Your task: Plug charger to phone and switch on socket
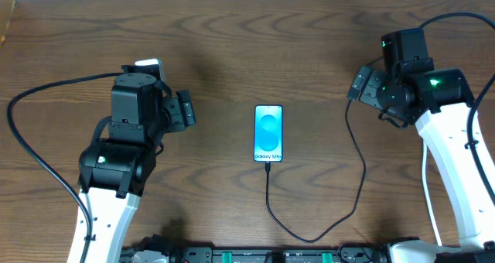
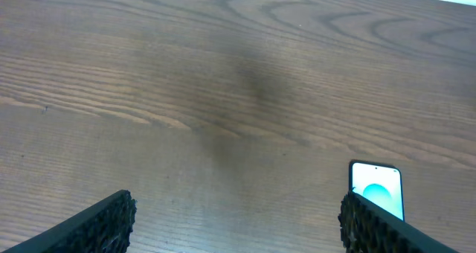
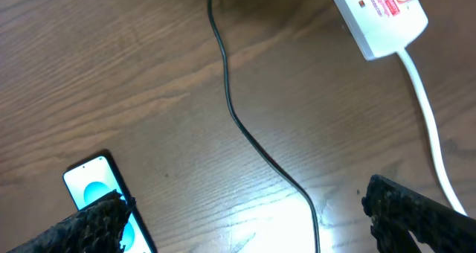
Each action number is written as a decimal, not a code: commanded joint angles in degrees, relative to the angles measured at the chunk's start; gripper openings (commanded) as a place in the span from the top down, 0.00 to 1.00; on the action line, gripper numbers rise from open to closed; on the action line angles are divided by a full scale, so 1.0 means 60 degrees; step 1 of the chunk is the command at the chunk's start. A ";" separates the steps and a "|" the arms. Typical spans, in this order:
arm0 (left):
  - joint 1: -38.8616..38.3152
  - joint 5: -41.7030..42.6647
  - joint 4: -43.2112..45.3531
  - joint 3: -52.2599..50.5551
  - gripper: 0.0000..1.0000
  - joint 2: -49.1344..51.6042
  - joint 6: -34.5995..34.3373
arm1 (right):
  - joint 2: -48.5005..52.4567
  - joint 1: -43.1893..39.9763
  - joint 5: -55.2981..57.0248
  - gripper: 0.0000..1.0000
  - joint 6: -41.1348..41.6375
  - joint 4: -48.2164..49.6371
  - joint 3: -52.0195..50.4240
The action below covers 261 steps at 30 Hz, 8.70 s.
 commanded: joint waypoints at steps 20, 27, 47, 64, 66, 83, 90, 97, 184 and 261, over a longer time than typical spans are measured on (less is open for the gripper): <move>0.0040 -0.0124 -0.0029 0.0095 0.12 0.0015 0.0095 | 0.0291 -0.5559 -0.3996 0.01 -0.4812 0.0543 -0.0040; 0.0040 -0.0124 -0.0029 0.0095 0.12 0.0015 0.0098 | 0.1821 -0.6637 -0.5850 0.01 -0.6145 0.1180 0.0310; 0.0040 -0.0124 -0.0029 0.0095 0.12 0.0015 0.0095 | 0.6178 -0.6659 -0.6604 0.01 -0.7140 0.0317 0.4812; 0.0040 -0.0124 -0.0029 0.0095 0.12 0.0015 0.0095 | 0.6473 -0.5883 -0.6153 0.01 -0.8251 0.0827 0.4605; 0.0040 -0.0124 -0.0029 0.0095 0.12 0.0015 0.0095 | 0.6488 -0.5883 -0.6058 0.01 -0.8244 0.0831 0.4506; 0.0040 -0.0124 -0.0029 0.0095 0.12 0.0015 0.0095 | 0.6488 -0.5821 -0.6109 0.01 -0.8171 0.2211 0.2568; 0.0040 -0.0124 -0.0029 0.0095 0.12 0.0015 0.0095 | 0.6488 -0.5821 -0.6109 0.01 -0.8105 0.2590 0.2160; 0.0040 -0.0124 -0.0029 0.0095 0.12 0.0015 0.0095 | 0.6492 -0.5821 -0.6105 0.01 -0.8102 0.2845 0.2080; 0.0040 -0.0124 -0.0029 0.0095 0.12 0.0015 0.0098 | 0.6488 -0.5340 -0.4594 0.01 -0.7690 0.2987 0.1902; 0.0040 -0.0124 -0.0029 0.0095 0.12 0.0015 0.0095 | 0.6510 -0.5322 -0.6677 0.01 -0.7501 0.3009 0.1417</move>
